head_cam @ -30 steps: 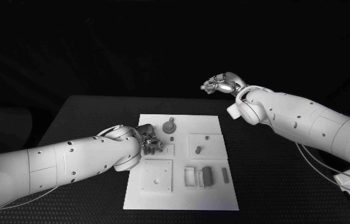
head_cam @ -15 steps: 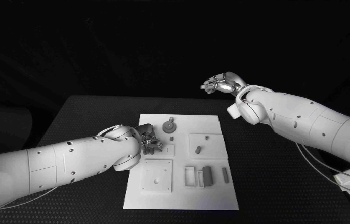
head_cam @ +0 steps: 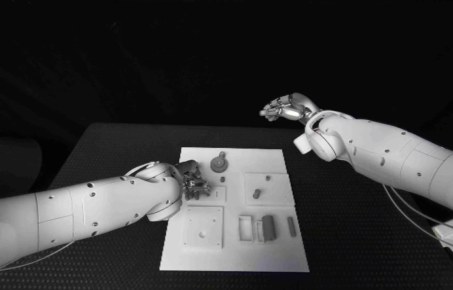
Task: Assemble the parts on the task board
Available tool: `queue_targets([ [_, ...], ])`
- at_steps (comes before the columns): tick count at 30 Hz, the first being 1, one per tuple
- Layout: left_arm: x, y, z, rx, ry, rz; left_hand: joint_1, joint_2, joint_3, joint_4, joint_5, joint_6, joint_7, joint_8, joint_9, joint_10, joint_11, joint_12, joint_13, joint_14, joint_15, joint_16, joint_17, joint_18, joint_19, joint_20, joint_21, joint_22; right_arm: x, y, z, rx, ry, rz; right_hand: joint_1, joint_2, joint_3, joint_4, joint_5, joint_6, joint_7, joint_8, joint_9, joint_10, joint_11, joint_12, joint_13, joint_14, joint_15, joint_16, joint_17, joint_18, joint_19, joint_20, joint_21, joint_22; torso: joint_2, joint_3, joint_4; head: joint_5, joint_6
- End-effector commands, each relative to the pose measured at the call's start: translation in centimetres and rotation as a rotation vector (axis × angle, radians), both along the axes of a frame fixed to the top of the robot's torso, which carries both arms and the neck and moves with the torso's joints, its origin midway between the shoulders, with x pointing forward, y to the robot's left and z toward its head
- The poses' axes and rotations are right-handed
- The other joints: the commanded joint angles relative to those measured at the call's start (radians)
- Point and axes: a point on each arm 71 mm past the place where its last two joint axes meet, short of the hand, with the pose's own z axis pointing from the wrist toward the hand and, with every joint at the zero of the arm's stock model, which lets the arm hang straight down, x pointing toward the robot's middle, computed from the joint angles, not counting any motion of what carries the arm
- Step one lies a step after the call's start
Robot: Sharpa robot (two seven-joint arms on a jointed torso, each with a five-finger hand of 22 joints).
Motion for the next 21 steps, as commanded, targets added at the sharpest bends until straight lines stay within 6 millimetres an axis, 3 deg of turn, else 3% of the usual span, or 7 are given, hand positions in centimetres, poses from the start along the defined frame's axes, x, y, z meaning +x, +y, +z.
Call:
queue_targets([
  [1,-0.10,0.14,-0.28,0.019,0.022,-0.005,-0.003,0.008,0.004,0.001,0.018,0.078,-0.070,0.004,0.002,-0.010,-0.005,0.003,0.003,-0.006,0.002,0.008,-0.002,0.017,-0.003,-0.003,0.004,0.023,0.00,0.05,0.03,0.004,0.002,0.011,-0.005,0.007,-0.006,-0.001,0.001,-0.009,0.002,0.004,-0.001,0.005,0.000,-0.007,-0.002,0.002,0.008,-0.005,0.002,-0.012,-0.008,-0.003,-0.006,0.002,0.000,0.0006,0.0000,0.000,-0.001],
  [6,-0.09,0.04,-0.29,0.021,0.023,-0.005,-0.013,0.010,0.000,-0.007,0.047,0.084,-0.073,0.007,0.005,-0.006,-0.007,0.009,0.006,-0.002,0.001,0.014,-0.002,0.017,0.001,-0.004,0.008,0.023,-0.01,0.08,0.02,0.004,0.004,0.013,-0.004,0.007,-0.006,-0.002,0.001,-0.009,0.002,0.004,-0.002,0.005,0.000,-0.007,-0.003,0.002,0.008,-0.005,0.002,-0.012,-0.008,-0.003,-0.007,0.002,0.000,0.0008,0.0003,0.001,-0.002],
  [11,-0.04,-0.07,-0.30,0.022,0.023,-0.004,-0.043,0.016,-0.008,-0.011,0.117,0.104,-0.085,0.024,0.019,0.010,-0.014,0.033,0.021,0.010,-0.004,0.039,0.002,0.020,0.014,-0.009,0.023,0.025,-0.02,0.15,0.00,0.005,0.006,0.016,-0.003,0.007,-0.005,-0.002,0.001,-0.009,0.002,0.004,-0.002,0.006,0.000,-0.007,-0.004,0.002,0.008,-0.006,0.002,-0.012,-0.008,-0.003,-0.007,0.002,0.000,0.0006,-0.0008,0.002,-0.001],
  [21,0.01,-0.22,-0.32,0.026,0.025,-0.007,-0.049,0.021,-0.007,-0.018,0.130,0.105,-0.087,0.029,0.026,0.008,-0.015,0.043,0.028,0.008,-0.006,0.051,-0.001,0.020,0.014,-0.011,0.032,0.026,-0.02,0.20,-0.02,0.005,0.009,0.019,-0.001,0.008,-0.004,-0.004,0.001,-0.009,0.001,0.004,-0.002,0.006,0.000,-0.007,-0.006,0.001,0.008,-0.007,0.002,-0.012,-0.008,-0.003,-0.008,0.002,0.000,0.0008,-0.0002,0.003,-0.005],
])
